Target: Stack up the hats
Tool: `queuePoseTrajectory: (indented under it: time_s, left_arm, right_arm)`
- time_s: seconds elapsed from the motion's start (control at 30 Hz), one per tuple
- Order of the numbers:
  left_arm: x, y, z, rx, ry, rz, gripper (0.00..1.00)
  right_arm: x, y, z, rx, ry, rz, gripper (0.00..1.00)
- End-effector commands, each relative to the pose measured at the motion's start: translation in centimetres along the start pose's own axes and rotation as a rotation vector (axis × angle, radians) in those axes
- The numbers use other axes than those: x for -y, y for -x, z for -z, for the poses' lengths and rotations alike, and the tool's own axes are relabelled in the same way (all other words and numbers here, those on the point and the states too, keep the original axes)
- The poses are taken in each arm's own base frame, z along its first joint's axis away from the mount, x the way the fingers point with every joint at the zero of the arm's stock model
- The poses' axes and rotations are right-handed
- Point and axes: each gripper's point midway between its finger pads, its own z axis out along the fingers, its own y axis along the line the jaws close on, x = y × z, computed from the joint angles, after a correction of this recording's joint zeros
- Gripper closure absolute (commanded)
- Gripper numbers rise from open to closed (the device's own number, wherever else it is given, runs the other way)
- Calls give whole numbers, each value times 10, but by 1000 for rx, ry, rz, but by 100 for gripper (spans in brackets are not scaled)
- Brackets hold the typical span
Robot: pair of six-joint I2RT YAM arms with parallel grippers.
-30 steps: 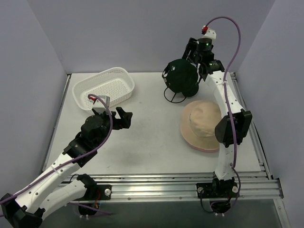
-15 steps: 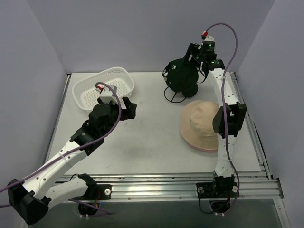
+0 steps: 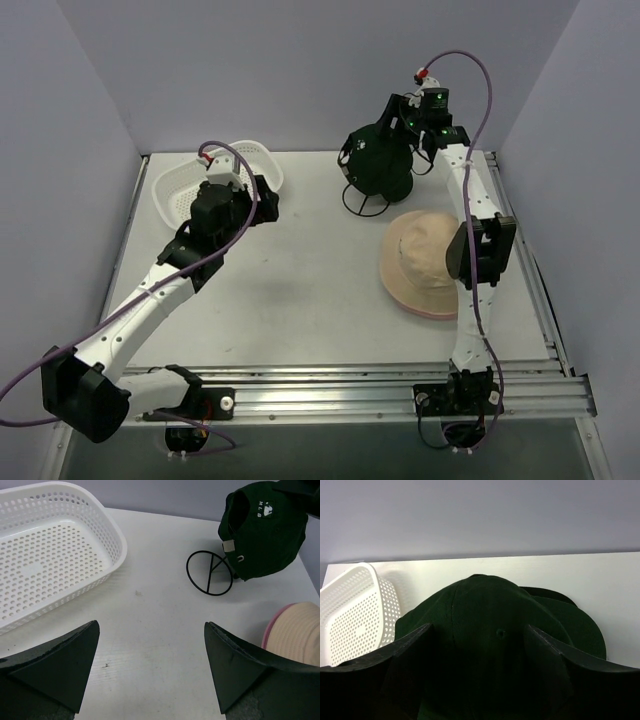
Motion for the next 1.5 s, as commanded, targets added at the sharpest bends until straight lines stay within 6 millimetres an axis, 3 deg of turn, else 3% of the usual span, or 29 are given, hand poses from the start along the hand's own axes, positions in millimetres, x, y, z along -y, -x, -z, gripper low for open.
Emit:
queuePoseTrajectory:
  time_s: [0.0,0.33,0.5,0.6,0.63,0.73,0.83,0.9,0.97,1.1,1.47]
  left_arm:
    - [8,28,-6,58,-54,33,5]
    - [6,29,-16,40,-64,28,3]
    - [5,17,-26,-43,-98,11,2]
    - [2,13,-29,-66,-98,12,2]
    - [-1,12,-30,-71,-93,11,2]
    - [-7,8,-34,-84,-70,1,1]
    - [-13,3,-39,-109,-41,-14,0]
    - [-18,0,-41,-116,-19,-23,5]
    - [-18,-4,-43,-128,-23,-28,7]
    - [-18,-13,-45,-143,-43,-47,8]
    - [-31,-48,-38,-203,-32,-67,13]
  right_arm:
    - [-21,-22,-6,-68,95,14,34]
    - [-68,-61,-4,-114,145,12,34]
    - [-102,-83,4,-135,182,40,34]
    - [-112,-92,10,-141,192,41,34]
    - [-119,-103,11,-156,198,49,34]
    - [-134,-108,19,-149,213,48,34]
    - [-142,-118,29,-152,212,50,34]
    - [-145,-131,37,-172,216,38,35]
    - [-157,-128,46,-141,234,47,35]
    - [-168,-157,58,-176,258,51,35]
    - [-188,-171,93,-142,296,36,35]
